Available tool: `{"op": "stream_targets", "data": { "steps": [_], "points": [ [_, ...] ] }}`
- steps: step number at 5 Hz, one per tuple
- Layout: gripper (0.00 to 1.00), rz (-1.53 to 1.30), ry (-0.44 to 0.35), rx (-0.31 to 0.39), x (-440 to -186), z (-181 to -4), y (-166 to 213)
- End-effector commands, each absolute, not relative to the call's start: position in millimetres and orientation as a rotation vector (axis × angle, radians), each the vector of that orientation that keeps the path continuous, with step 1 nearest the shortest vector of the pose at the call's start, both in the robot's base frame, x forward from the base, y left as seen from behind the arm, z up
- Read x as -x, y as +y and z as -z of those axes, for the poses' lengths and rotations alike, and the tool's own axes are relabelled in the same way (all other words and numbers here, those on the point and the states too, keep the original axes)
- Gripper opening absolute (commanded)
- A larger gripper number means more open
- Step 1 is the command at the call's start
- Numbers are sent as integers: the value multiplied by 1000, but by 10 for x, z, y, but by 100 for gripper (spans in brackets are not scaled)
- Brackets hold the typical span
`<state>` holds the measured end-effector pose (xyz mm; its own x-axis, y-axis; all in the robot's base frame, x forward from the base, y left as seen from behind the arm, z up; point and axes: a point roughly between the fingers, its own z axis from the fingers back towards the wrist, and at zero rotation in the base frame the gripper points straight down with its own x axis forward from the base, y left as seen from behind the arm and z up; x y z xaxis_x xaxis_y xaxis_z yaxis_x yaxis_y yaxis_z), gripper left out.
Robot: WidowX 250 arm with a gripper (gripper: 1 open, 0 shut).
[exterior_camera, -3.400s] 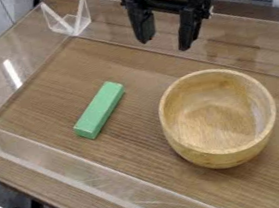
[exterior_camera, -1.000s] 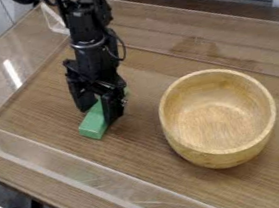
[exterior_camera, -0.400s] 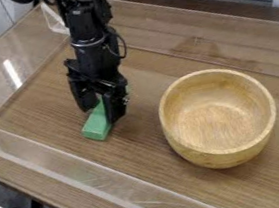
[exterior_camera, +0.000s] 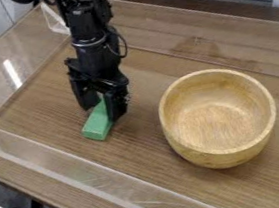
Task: Put the green block in the brown bowl
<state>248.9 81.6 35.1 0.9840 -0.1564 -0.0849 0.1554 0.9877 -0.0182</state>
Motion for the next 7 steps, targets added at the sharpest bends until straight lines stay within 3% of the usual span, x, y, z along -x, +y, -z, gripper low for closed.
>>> {"op": "stream_targets", "data": {
  "steps": [1,2,3,7],
  "points": [
    [100,155,55,-1,-2556,-398,824],
    [100,151,53,1,-2556,-393,821],
    [0,148,49,4,-2555,-383,819],
    [0,95,32,25,-2601,-556,759]
  ]
}}
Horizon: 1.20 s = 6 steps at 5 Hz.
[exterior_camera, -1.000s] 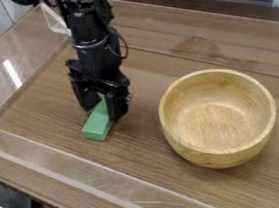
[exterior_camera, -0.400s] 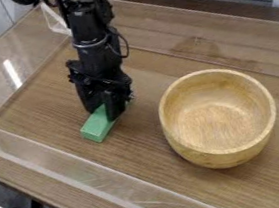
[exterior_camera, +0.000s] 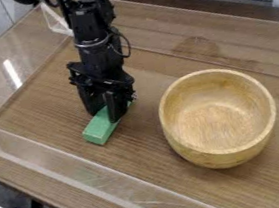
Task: Put the green block in the brown bowl
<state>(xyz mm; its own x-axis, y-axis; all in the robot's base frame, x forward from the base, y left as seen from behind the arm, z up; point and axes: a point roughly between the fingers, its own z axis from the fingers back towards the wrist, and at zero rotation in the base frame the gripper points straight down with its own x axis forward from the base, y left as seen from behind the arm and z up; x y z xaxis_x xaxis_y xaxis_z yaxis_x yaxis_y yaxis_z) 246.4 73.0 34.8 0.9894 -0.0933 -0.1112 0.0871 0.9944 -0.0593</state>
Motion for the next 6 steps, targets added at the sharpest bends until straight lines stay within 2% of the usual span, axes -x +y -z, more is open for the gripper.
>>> {"op": "stream_targets", "data": {
  "steps": [1,3,4,5,6],
  "points": [
    [0,86,28,29,-2609,-596,746],
    [0,72,9,39,-2643,-717,710],
    [0,74,-22,46,-2673,-877,669],
    [0,82,-62,57,-2716,-1109,591],
    [100,96,-51,51,-2674,-937,600]
  ]
}}
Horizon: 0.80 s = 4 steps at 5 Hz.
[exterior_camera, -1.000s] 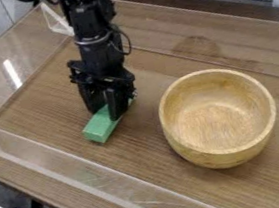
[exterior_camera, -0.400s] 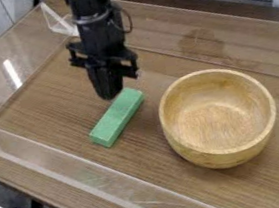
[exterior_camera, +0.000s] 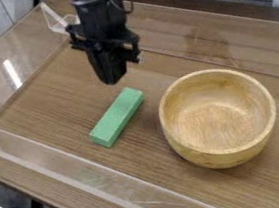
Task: Put the green block in the brown bowl
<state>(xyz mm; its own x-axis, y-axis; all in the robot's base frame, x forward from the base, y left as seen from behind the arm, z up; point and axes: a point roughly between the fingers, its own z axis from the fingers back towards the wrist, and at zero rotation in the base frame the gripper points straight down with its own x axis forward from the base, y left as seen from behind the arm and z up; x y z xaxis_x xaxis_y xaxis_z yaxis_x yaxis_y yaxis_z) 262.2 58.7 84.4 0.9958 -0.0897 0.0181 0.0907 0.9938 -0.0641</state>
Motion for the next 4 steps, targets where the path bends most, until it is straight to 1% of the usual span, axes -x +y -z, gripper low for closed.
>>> {"op": "stream_targets", "data": {
  "steps": [1,4],
  "points": [
    [100,112,-27,38,-2625,-775,648],
    [100,127,21,17,-2543,-390,685]
  ]
}}
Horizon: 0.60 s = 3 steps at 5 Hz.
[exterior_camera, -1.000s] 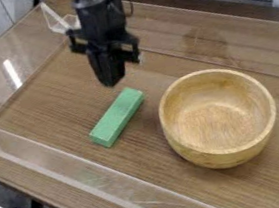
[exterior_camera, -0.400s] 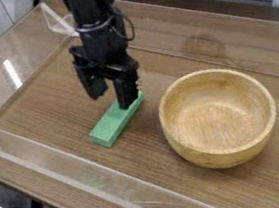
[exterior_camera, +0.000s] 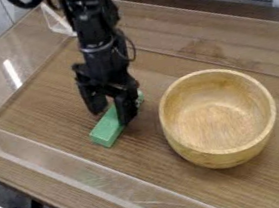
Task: Put the green block in the brown bowl
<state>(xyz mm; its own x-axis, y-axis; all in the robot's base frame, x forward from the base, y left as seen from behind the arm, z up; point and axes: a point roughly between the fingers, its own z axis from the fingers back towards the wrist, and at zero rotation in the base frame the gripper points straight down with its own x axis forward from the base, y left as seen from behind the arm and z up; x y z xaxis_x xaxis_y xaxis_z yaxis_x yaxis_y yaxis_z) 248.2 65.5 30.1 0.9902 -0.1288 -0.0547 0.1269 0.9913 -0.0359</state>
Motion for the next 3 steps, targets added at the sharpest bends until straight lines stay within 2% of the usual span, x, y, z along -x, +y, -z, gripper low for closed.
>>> {"op": "stream_targets", "data": {
  "steps": [1,3],
  "points": [
    [0,121,27,13,-2548,-332,687],
    [0,85,14,35,-2582,-485,648]
  ]
}}
